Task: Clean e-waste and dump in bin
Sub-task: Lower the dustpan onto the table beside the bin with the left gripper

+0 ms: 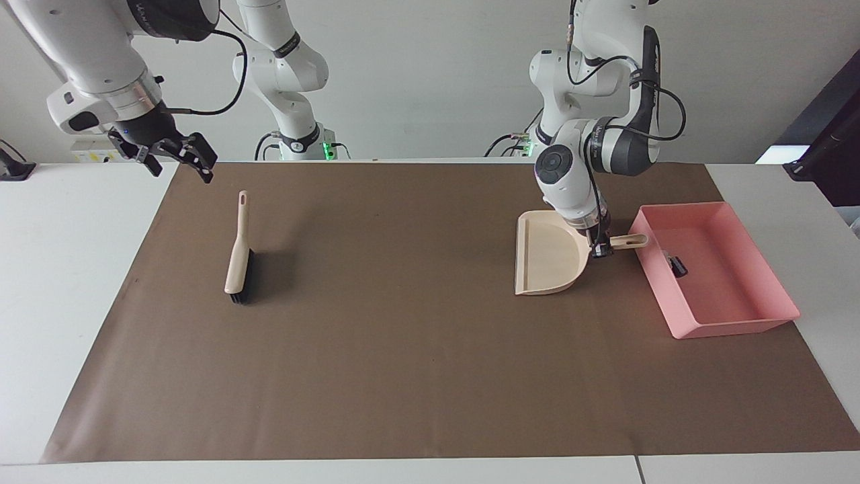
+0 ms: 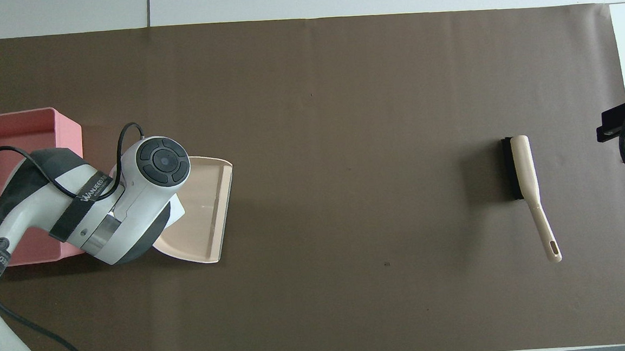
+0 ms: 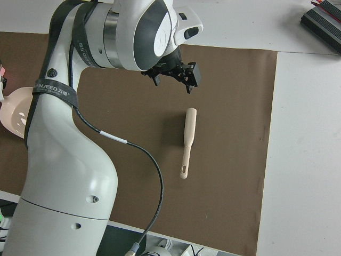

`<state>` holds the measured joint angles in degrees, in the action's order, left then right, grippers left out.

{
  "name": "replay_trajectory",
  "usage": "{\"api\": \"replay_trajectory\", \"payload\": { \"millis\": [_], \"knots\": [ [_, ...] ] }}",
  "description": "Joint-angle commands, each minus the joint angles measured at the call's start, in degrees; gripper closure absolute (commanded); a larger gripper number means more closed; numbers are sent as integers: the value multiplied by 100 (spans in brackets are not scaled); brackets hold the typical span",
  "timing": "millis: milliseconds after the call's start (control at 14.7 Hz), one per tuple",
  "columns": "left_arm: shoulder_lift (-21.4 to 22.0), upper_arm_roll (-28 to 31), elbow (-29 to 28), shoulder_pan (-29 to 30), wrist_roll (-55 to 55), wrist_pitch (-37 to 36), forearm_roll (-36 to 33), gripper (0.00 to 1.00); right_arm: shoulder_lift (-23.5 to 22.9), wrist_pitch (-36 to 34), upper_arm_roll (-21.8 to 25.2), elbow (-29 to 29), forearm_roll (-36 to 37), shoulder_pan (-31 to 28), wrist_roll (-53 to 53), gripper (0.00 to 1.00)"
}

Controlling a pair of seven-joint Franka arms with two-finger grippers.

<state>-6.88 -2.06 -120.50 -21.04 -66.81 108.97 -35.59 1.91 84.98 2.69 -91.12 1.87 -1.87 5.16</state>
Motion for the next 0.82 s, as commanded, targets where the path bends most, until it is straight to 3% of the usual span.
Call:
{"api": "replay_trajectory", "payload": {
  "millis": [0, 273, 614, 750],
  "knots": [
    [-305, 66, -52, -409, 97, 396, 157, 98, 125, -17, -23, -125, -28, -42, 64, 0],
    [-393, 74, -44, -410, 291, 467, 307, 96, 125, -17, -23, -125, -28, -33, 64, 0],
    [-209, 83, -44, -147, 353, 380, 316, 69, 125, -17, -23, -125, -20, -33, 64, 0],
    [-68, 83, -52, -15, 361, 223, 316, 65, 125, -17, -23, -125, -28, -42, 64, 0]
  ]
}}
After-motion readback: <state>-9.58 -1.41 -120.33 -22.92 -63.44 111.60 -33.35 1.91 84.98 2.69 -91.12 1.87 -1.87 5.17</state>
